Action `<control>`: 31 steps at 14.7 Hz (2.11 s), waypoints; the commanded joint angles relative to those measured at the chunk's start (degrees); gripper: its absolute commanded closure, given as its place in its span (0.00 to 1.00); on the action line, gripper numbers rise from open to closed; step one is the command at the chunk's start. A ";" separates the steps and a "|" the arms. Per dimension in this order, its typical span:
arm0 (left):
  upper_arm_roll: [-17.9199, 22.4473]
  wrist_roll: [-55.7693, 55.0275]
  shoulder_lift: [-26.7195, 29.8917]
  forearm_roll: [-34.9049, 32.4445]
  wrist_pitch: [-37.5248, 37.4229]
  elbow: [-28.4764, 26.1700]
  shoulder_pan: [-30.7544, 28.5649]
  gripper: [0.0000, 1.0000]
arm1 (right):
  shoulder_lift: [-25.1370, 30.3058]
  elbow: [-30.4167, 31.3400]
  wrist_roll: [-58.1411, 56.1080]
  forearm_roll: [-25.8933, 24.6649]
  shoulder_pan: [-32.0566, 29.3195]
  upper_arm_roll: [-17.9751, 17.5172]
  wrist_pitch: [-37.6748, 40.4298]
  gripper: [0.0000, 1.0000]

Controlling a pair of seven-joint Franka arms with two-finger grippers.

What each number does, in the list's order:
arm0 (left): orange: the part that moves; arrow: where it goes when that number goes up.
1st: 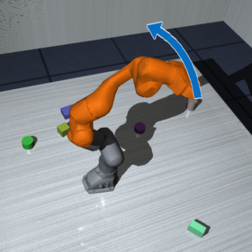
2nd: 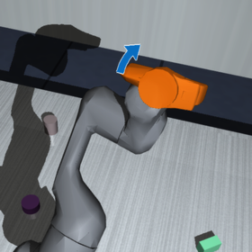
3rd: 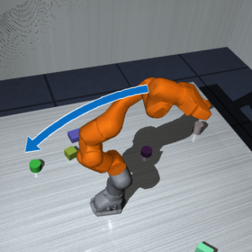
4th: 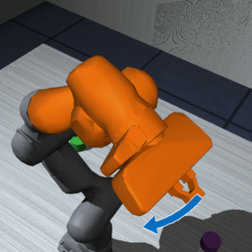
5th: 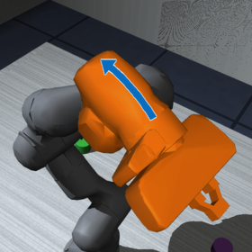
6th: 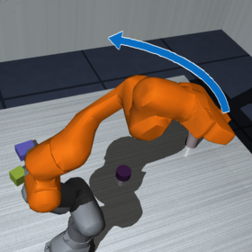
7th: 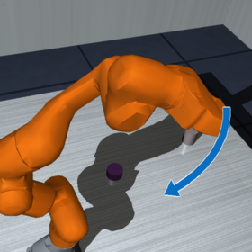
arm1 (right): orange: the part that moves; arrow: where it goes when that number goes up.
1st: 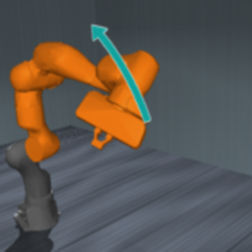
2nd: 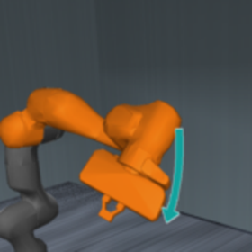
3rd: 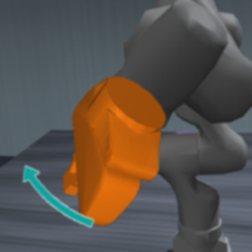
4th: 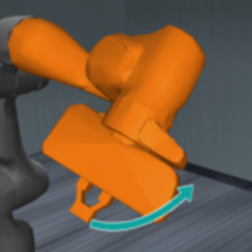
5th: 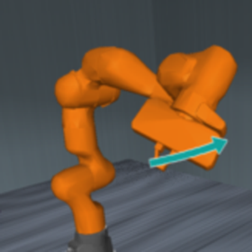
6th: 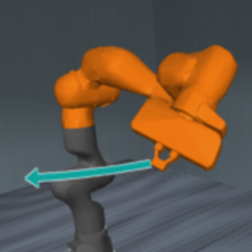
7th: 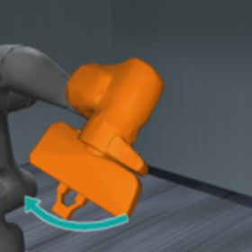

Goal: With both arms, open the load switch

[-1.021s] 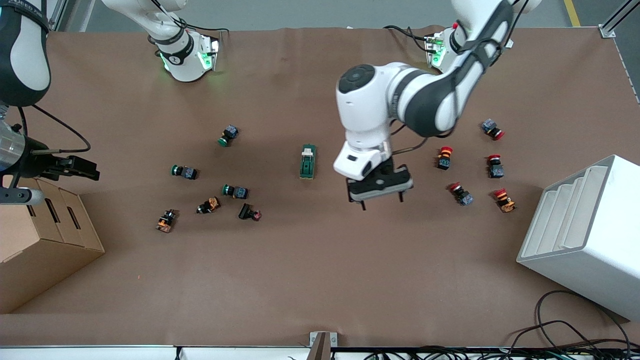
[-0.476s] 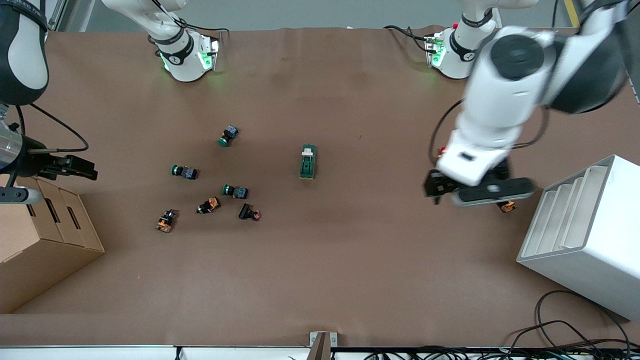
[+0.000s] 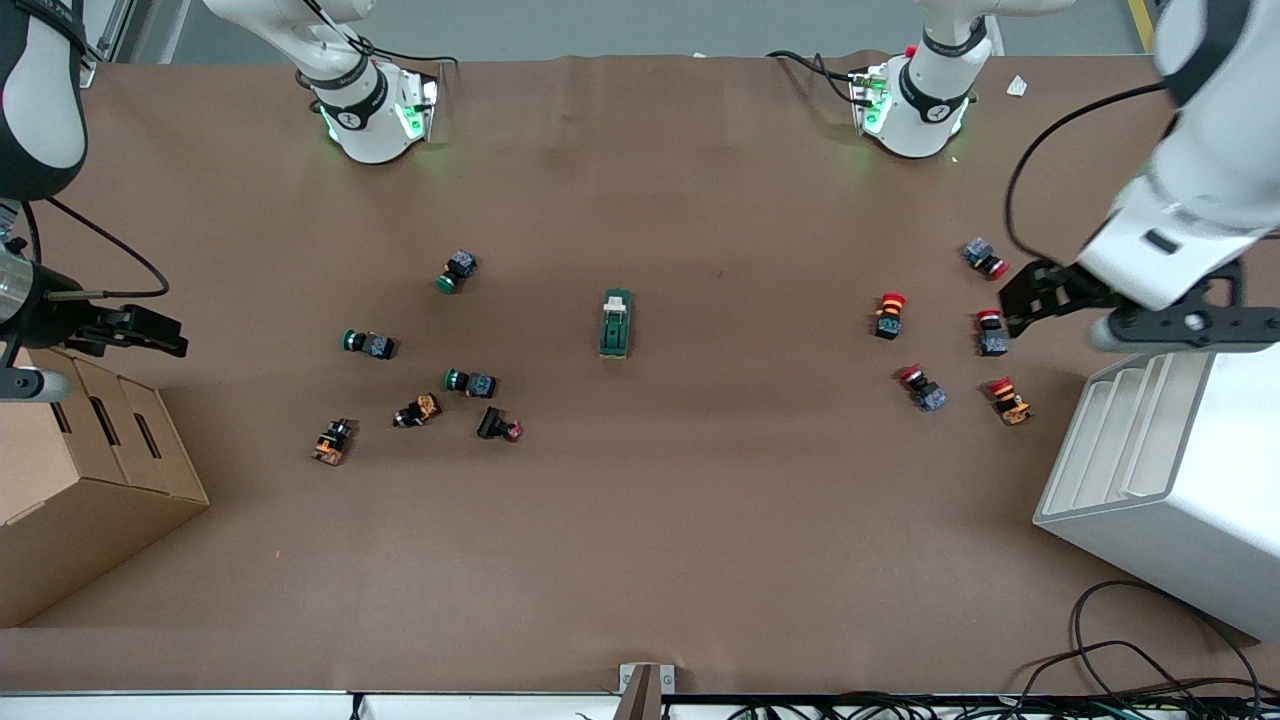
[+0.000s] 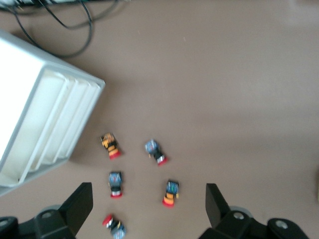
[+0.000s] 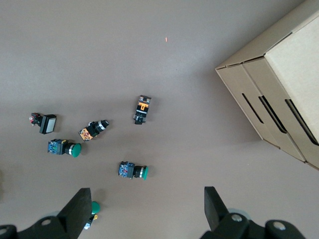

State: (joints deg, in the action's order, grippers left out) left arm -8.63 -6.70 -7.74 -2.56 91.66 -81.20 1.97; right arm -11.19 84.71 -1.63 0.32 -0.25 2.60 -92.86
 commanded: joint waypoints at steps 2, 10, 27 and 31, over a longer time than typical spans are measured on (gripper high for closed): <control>-0.07 2.83 5.44 3.09 -3.15 -5.35 -2.76 0.00 | 1.08 -0.77 -0.30 -1.11 -0.81 -0.84 1.10 0.00; 0.02 4.42 15.21 2.91 -2.18 -14.51 -2.85 0.00 | 1.08 -4.54 -0.21 -1.12 -0.63 -0.93 4.34 0.00; 0.02 9.16 15.30 3.53 -2.54 -14.60 -3.99 0.00 | 6.52 -0.52 -0.30 -0.23 -0.19 -1.19 12.79 0.00; 0.02 9.43 14.25 3.79 -2.62 -13.02 -5.57 0.00 | 10.48 0.97 -0.30 -0.23 -0.02 -1.19 13.14 0.00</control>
State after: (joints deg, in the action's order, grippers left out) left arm -8.55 1.14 7.33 0.04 89.17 -95.86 -2.43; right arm -5.33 81.33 -1.63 0.27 -0.19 1.73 -79.08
